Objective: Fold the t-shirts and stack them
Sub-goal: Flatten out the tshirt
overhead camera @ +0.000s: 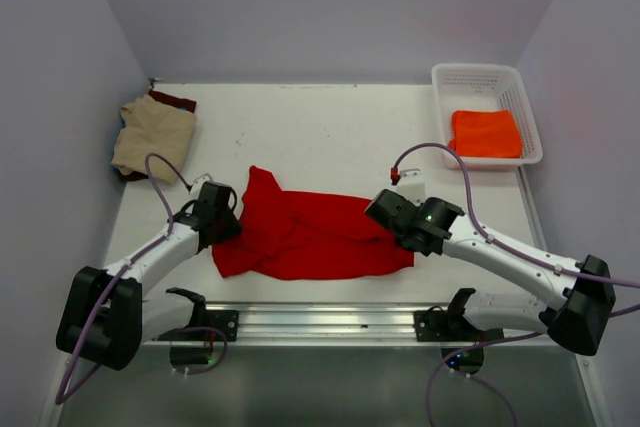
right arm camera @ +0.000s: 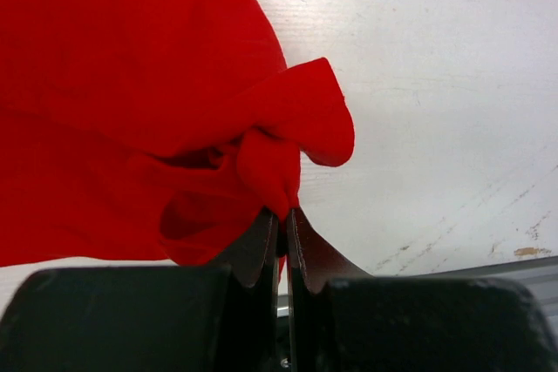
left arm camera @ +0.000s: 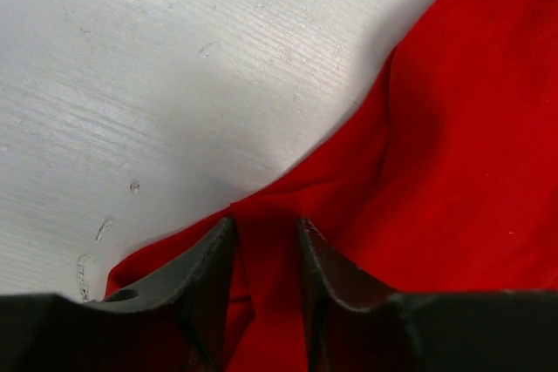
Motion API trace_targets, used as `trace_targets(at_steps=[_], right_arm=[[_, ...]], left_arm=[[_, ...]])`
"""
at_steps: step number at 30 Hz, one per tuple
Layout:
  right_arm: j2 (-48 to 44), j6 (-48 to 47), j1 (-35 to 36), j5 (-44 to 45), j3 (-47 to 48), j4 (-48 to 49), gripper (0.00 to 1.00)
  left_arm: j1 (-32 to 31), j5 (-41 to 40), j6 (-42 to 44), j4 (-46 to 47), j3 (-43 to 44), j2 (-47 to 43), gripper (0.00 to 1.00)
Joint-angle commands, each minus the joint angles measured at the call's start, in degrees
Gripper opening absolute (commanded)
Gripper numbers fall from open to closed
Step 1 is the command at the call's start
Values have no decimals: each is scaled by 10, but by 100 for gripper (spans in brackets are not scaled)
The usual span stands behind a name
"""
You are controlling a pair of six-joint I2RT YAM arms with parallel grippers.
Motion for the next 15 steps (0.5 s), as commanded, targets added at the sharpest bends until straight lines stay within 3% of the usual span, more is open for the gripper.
trace_targets(at_steps=[1, 3, 7, 15], right_arm=[[4, 8, 0, 15, 3, 2, 0], [3, 8, 0, 15, 3, 1, 0], [0, 8, 0, 16, 2, -1, 0], [-1, 8, 0, 19, -3, 0, 0]], left_arm=[[3, 0, -4, 13, -3, 4, 35], [3, 0, 0, 30, -10, 15, 29], [3, 8, 4, 55, -22, 24, 0], [3, 9, 16, 52, -18, -16, 0]])
